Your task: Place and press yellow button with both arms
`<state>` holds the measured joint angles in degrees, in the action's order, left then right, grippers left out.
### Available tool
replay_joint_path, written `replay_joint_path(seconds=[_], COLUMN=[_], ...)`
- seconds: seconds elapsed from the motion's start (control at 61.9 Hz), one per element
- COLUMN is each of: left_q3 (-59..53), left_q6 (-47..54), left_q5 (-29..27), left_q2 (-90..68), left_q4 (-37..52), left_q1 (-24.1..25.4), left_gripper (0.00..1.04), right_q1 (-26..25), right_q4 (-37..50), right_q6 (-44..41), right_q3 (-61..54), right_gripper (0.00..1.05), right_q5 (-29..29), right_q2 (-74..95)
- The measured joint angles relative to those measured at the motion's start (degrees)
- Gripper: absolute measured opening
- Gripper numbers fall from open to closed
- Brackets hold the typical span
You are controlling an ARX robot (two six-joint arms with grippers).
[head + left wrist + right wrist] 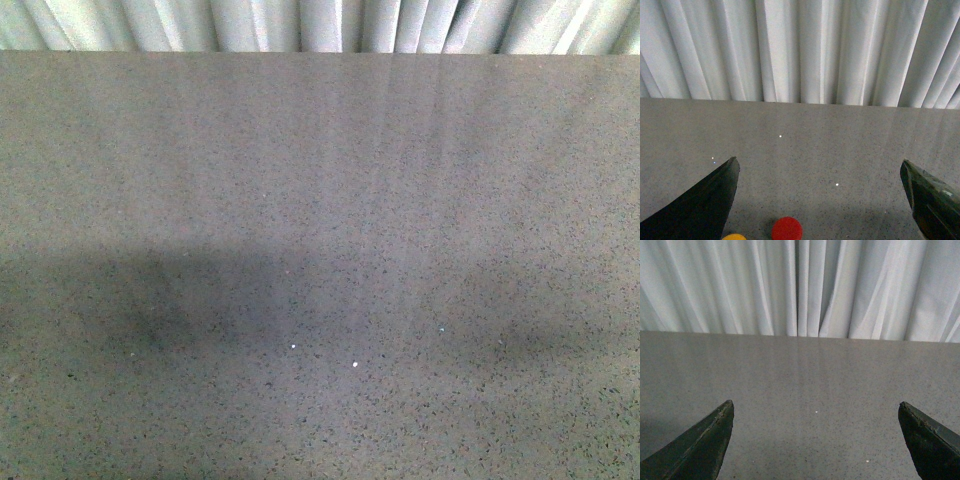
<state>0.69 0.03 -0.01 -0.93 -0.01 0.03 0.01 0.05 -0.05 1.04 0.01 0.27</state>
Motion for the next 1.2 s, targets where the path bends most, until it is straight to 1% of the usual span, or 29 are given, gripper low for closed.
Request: replay_joint_path(seconds=[0.469, 0.485, 0.501, 0.517, 0.55, 0.566, 0.582, 0.614, 0.647, 0.663, 0.776, 0.889, 0.97, 1.018, 1.115, 1.196], left_q3=[0.00, 0.39, 1.92, 2.34, 5.25, 6.29, 6.56, 7.06, 7.17, 7.26, 7.43, 7.43, 7.43, 7.45, 8.04, 9.11], left_q6=[0.00, 0.00, 0.11, 0.13, 0.44, 0.55, 0.61, 0.87, 1.14, 1.70, 3.87, 6.16, 7.17, 8.59, 10.05, 11.13], left_q5=[0.09, 1.64, 7.93, 9.22, 17.42, 21.90, 23.28, 27.45, 28.61, 29.64, 30.34, 30.71, 31.43, 32.02, 34.77, 35.82], left_q2=[0.00, -0.87, -2.49, -3.06, -8.83, -12.94, -14.71, -20.98, -24.83, -28.63, -45.05, -58.23, -64.92, -70.66, -75.63, -77.68], left_q4=[-0.02, -1.36, -5.25, -6.27, -10.86, -10.71, -10.19, -6.43, -3.17, 0.17, 14.86, 25.68, 30.60, 34.10, 35.87, 36.94], left_q1=[0.00, 0.63, 2.23, 2.64, 5.49, 6.88, 7.30, 8.39, 8.85, 9.22, 11.34, 14.49, 16.81, 19.69, 25.40, 29.00], left_gripper=[0.96, 0.96, 0.96, 0.96, 0.96, 0.96, 0.96, 0.96, 0.96, 0.96, 0.96, 0.96, 0.96, 0.96, 0.96, 0.96], right_q1=[0.00, 0.00, 0.00, 0.00, 0.00, 0.00, 0.00, 0.00, 0.00, 0.00, 0.00, 0.00, 0.00, 0.00, 0.00, 0.00], right_q4=[0.00, 0.00, 0.00, 0.00, 0.00, 0.00, 0.00, 0.00, 0.00, 0.00, 0.00, 0.00, 0.00, 0.00, 0.00, 0.00], right_q6=[0.00, 0.00, 0.00, 0.02, 0.02, 0.02, 0.02, 0.02, 0.02, 0.02, 0.04, 0.02, 0.04, 0.02, 0.04, 0.04], right_q3=[0.00, 0.00, 0.00, 0.00, 0.00, 0.00, 0.00, 0.00, 0.00, 0.00, 0.00, 0.00, 0.00, 0.00, 0.00, 0.00], right_gripper=[0.96, 0.96, 0.96, 0.96, 0.96, 0.96, 0.96, 0.96, 0.96, 0.96, 0.96, 0.96, 0.96, 0.96, 0.96, 0.96], right_q5=[-0.02, 0.00, 0.02, 0.11, 0.02, -0.09, -0.09, -0.02, -0.02, -0.02, 0.04, 0.02, 0.02, 0.00, 0.02, 0.02], right_q2=[0.00, 0.00, 0.00, 0.00, 0.00, 0.00, 0.00, 0.00, 0.00, 0.00, 0.00, 0.00, 0.00, 0.00, 0.00, 0.00])
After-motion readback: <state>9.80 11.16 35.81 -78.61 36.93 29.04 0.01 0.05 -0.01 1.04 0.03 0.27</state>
